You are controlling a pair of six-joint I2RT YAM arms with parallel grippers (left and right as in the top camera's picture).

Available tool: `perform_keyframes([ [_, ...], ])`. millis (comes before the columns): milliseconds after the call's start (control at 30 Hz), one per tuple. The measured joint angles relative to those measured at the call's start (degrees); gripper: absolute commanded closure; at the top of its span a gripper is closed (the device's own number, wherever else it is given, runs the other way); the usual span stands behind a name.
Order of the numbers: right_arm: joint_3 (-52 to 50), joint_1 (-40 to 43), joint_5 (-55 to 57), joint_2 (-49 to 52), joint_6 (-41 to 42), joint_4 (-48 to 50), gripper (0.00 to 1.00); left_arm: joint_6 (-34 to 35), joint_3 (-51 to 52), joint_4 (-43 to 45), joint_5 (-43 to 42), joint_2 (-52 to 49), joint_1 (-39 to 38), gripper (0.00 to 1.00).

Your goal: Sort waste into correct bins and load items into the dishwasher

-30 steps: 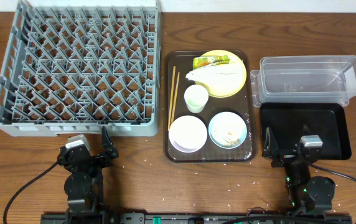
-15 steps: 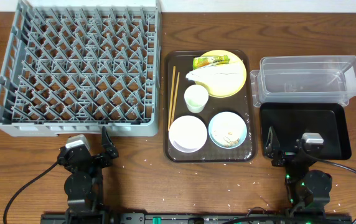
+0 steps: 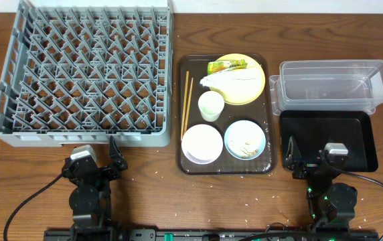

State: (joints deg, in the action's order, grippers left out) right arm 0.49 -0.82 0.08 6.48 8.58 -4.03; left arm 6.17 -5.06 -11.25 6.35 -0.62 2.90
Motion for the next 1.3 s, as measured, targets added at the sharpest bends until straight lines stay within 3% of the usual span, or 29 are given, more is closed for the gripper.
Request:
perform_keyframes([
  [767, 0.0, 0.0, 0.9, 0.0, 0.0, 0.0, 0.01, 0.0, 0.0, 0.0, 0.0, 0.0, 0.0, 0.05],
  [1067, 0.0, 0.0, -1.5, 0.1, 0.6, 13.5, 0.01, 0.0, 0.0, 0.0, 0.0, 0.0, 0.0, 0.05],
  [1300, 9.6, 0.0, -6.4, 4.1, 0.0, 14.3, 0.01, 0.0, 0.0, 0.0, 0.0, 0.0, 0.0, 0.05],
])
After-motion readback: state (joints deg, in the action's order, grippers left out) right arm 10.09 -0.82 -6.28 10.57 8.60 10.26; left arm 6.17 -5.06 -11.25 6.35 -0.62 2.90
